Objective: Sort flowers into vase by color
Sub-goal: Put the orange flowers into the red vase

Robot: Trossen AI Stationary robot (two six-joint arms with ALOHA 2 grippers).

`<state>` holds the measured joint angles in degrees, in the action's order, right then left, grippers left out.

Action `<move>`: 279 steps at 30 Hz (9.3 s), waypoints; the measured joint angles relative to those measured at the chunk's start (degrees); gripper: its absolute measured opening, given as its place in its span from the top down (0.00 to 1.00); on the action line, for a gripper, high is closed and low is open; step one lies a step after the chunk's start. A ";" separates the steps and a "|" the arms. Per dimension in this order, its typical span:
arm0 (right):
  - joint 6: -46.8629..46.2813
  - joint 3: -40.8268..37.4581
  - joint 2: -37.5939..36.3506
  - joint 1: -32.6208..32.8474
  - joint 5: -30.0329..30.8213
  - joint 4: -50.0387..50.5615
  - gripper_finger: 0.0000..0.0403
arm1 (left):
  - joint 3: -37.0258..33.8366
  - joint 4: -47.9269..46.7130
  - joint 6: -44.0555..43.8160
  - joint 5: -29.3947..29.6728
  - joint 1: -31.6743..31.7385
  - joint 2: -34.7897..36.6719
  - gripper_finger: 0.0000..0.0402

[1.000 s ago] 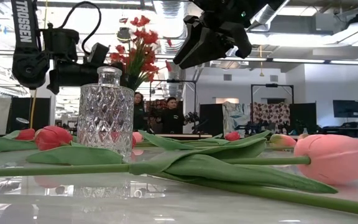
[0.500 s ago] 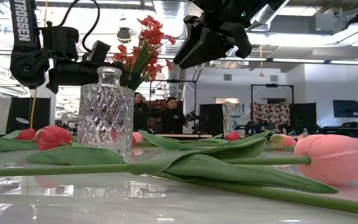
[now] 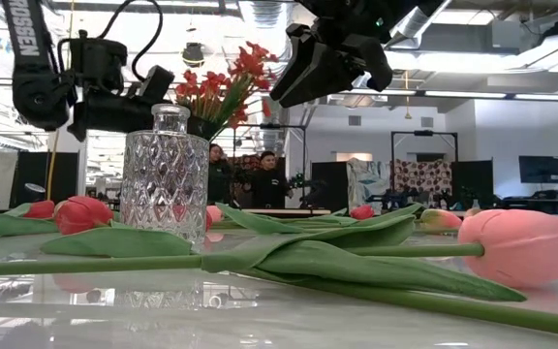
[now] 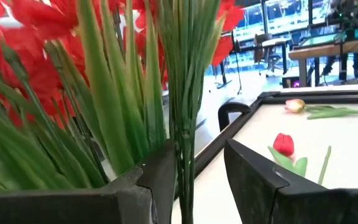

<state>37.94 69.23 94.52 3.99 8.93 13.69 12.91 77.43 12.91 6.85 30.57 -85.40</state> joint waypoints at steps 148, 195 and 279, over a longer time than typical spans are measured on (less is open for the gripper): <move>-18.08 13.57 14.51 -18.02 -9.33 -36.51 0.94 | 6.54 -74.99 -20.73 -0.42 -10.03 42.00 0.68; -12.57 30.18 26.53 -18.23 -14.91 -20.55 0.92 | 6.52 -67.41 -15.31 16.29 -10.08 40.17 0.68; -21.01 30.10 19.98 -23.00 -25.73 -1.11 0.41 | -6.41 -35.72 -11.97 19.00 -5.75 37.05 1.00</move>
<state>16.93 99.33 114.50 -19.00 -16.80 12.58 6.49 41.71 0.94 25.85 24.82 -48.36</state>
